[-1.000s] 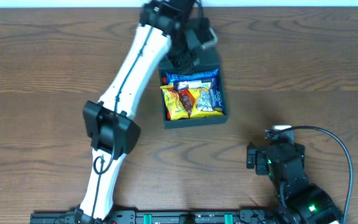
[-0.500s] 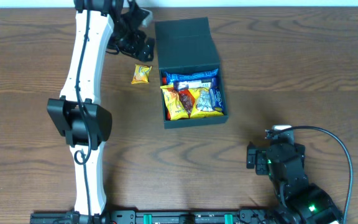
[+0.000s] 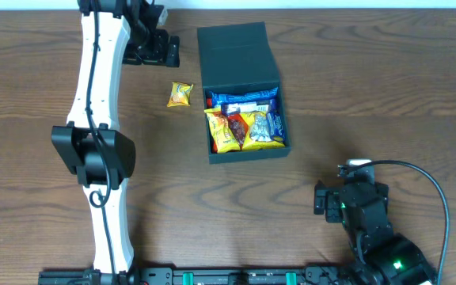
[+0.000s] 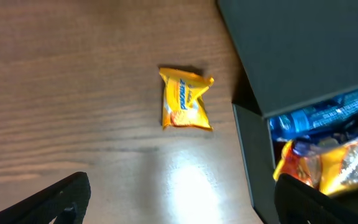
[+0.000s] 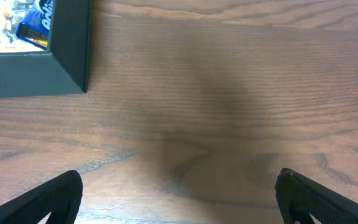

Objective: Pack container
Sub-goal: 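Lower the left gripper and grasp the yellow Le-Mond packet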

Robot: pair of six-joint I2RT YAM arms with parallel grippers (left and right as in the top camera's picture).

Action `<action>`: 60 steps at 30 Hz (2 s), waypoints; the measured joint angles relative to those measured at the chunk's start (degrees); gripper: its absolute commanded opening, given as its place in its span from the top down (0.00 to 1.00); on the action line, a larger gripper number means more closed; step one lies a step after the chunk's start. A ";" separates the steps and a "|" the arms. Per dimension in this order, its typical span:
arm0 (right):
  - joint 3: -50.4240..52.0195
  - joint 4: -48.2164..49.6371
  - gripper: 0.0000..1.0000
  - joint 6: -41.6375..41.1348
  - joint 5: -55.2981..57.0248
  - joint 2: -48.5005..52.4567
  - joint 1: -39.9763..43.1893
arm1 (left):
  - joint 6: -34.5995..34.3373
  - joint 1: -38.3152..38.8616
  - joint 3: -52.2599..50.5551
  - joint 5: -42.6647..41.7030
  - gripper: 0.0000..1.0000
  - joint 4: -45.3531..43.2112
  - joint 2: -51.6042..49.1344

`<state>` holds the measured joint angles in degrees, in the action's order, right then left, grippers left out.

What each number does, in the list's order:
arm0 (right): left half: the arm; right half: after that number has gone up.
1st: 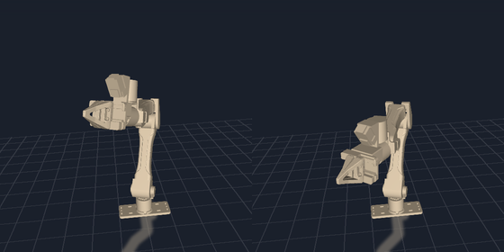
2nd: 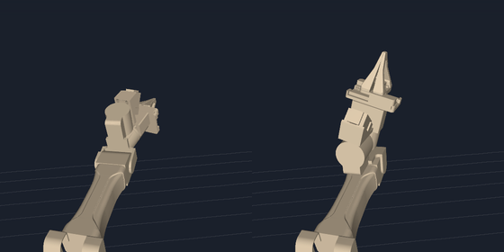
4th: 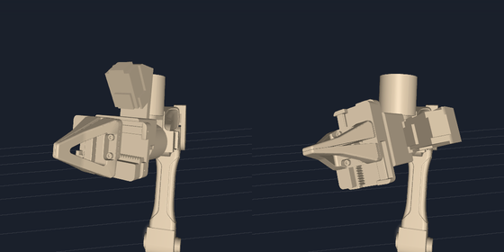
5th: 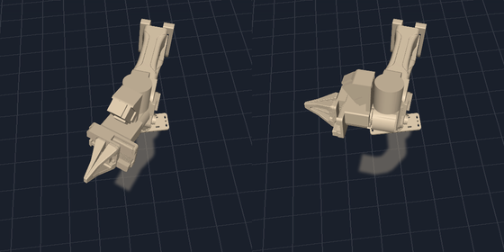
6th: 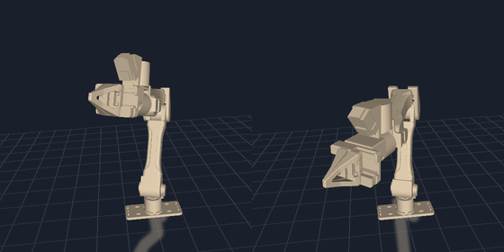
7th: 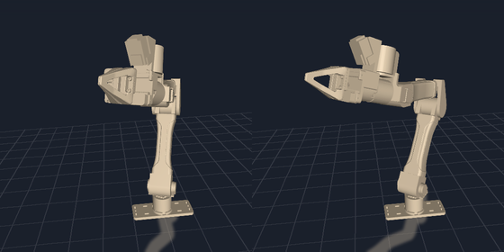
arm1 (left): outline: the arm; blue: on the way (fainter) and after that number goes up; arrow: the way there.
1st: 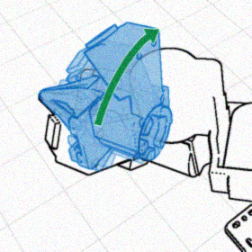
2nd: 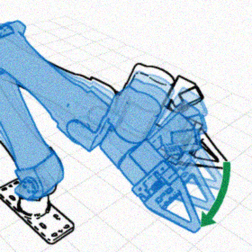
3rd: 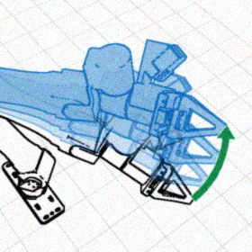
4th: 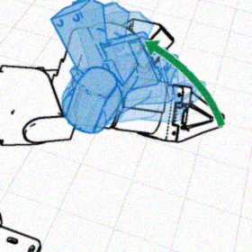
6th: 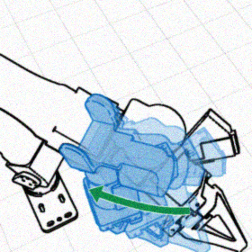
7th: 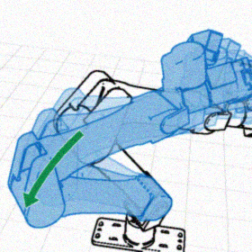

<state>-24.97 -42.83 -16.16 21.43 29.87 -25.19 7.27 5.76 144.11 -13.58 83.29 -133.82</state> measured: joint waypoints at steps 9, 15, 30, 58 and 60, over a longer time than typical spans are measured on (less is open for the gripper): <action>0.00 0.02 0.01 0.00 0.00 0.00 0.00 | -0.63 0.52 -12.70 3.13 0.05 -10.29 0.00; 0.00 0.02 0.01 0.00 0.00 0.00 0.00 | -2.29 1.07 -21.05 3.34 0.05 -16.57 0.00; 0.00 0.02 0.01 0.00 0.00 0.00 0.00 | -6.40 4.39 -30.67 5.42 0.04 -25.75 0.00; 0.00 0.02 0.01 0.00 0.02 0.00 0.00 | -8.81 4.39 -36.92 6.29 0.60 -33.27 0.00; 0.00 0.02 0.01 0.00 0.02 0.00 0.00 | -8.74 4.39 -36.92 6.29 0.60 -33.27 0.00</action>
<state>-24.97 -42.81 -16.16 21.45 29.87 -25.19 -1.48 10.15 107.20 -7.29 50.02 -133.82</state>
